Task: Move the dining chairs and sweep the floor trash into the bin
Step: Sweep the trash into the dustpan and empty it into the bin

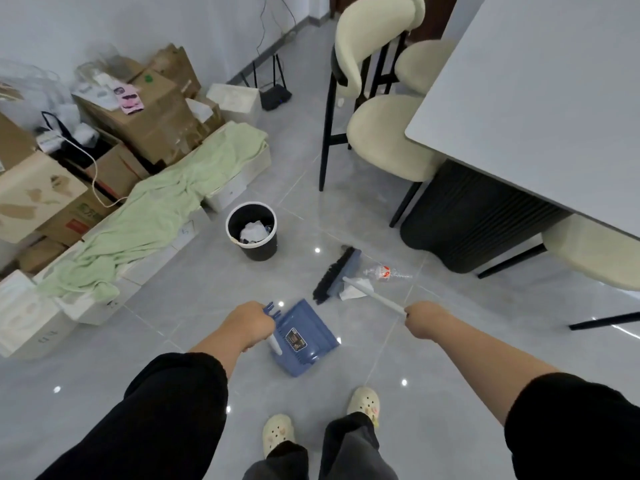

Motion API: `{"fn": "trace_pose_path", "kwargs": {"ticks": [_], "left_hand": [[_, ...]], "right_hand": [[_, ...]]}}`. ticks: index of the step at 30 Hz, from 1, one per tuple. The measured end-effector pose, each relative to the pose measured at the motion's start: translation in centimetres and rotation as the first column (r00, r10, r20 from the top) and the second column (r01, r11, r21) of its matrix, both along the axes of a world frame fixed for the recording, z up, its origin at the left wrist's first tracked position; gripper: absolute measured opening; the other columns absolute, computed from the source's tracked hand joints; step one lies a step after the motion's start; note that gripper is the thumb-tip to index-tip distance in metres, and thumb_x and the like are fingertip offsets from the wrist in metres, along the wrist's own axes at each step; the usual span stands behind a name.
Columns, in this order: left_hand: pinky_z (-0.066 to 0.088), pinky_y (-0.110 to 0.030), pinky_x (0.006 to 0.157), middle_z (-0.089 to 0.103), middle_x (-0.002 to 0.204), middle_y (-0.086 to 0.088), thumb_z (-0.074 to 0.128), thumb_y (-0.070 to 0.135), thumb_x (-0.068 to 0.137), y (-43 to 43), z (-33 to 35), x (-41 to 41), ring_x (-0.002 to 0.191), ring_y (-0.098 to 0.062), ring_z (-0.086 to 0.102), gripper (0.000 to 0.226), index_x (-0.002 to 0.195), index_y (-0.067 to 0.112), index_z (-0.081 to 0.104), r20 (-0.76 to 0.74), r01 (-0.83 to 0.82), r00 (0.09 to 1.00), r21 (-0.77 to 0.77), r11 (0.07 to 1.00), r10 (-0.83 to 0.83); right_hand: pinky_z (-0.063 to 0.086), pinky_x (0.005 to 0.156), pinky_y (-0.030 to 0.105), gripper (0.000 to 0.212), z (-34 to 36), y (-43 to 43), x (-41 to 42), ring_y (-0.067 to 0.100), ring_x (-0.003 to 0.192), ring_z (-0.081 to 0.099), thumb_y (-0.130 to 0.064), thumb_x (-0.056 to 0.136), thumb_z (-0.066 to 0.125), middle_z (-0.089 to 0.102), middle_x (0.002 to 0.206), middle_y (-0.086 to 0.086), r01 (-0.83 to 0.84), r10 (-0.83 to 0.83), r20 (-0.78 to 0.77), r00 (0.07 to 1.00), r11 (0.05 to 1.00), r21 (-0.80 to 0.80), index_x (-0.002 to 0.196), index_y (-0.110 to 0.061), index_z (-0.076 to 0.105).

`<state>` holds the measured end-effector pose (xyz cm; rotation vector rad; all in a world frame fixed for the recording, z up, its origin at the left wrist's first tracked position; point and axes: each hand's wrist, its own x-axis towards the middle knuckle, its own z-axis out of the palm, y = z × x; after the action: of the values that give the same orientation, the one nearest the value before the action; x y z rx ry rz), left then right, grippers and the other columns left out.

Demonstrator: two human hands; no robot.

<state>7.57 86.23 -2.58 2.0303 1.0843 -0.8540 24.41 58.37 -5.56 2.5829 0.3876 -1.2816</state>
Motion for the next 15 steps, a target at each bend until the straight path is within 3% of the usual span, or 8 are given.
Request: {"fn": "trace_pose_path", "kwargs": {"ticks": [3, 5, 8, 12, 15], "left_hand": [[0.039, -0.024, 0.05, 0.048, 0.061, -0.011, 0.049, 0.005, 0.084, -1.7, 0.6, 2.6, 0.054, -0.026, 0.051, 0.02, 0.065, 0.009, 0.045, 0.026, -0.023, 0.999, 0.04, 0.999, 0.022], [0.04, -0.026, 0.061, 0.048, 0.063, -0.011, 0.049, 0.006, 0.087, -2.6, 1.0, 3.9, 0.065, -0.029, 0.052, 0.017, 0.071, 0.004, 0.05, 0.033, -0.007, 0.999, 0.057, 0.998, 0.005], [0.037, -0.025, 0.054, 0.046, 0.064, -0.01, 0.048, 0.006, 0.088, -4.2, 1.2, 5.6, 0.073, -0.029, 0.05, 0.012, 0.079, 0.003, 0.054, 0.036, 0.028, 0.999, 0.052, 0.998, -0.03], [0.035, -0.024, 0.05, 0.054, 0.082, -0.017, 0.046, 0.006, 0.089, -5.1, 0.5, 7.7, 0.076, -0.029, 0.051, 0.016, 0.097, 0.001, 0.06, 0.03, 0.062, 0.997, 0.069, 0.996, -0.064], [0.049, -0.032, 0.072, 0.064, 0.106, -0.021, 0.047, 0.01, 0.09, -5.0, -0.1, 8.8, 0.093, -0.035, 0.062, 0.021, 0.103, 0.001, 0.062, 0.004, 0.091, 0.996, 0.112, 0.99, -0.092]], "right_hand": [[0.044, 0.053, 0.025, 0.04, 2.6, -3.0, 1.2, 0.018, 0.064, 0.047, -0.021, 0.102, 0.032, 0.051, 0.098, 0.004, 0.12, -0.119, -0.013, 0.993, 0.987, 0.11, 0.138, -0.018, 0.049], [0.037, 0.042, 0.024, 0.04, 3.6, -4.6, 2.3, 0.018, 0.054, 0.041, -0.022, 0.103, 0.031, 0.047, 0.08, 0.004, 0.227, -0.228, -0.016, 0.974, 0.959, 0.171, 0.139, -0.019, 0.049], [0.032, 0.042, 0.024, 0.039, 3.9, -6.5, 5.2, 0.019, 0.047, 0.038, -0.026, 0.104, 0.031, 0.042, 0.065, 0.007, 0.388, -0.389, -0.035, 0.92, 0.898, 0.206, 0.138, -0.018, 0.047], [0.028, 0.041, 0.018, 0.035, 2.9, -9.0, 8.8, 0.016, 0.04, 0.035, -0.023, 0.1, 0.039, 0.045, 0.058, 0.01, 0.671, -0.669, -0.101, 0.736, 0.704, 0.233, 0.127, -0.004, 0.052], [0.027, 0.039, 0.014, 0.034, 1.7, -10.6, 9.0, 0.015, 0.041, 0.032, -0.021, 0.096, 0.043, 0.042, 0.055, 0.008, 0.787, -0.77, -0.178, 0.613, 0.575, 0.223, 0.124, -0.005, 0.053]]}}
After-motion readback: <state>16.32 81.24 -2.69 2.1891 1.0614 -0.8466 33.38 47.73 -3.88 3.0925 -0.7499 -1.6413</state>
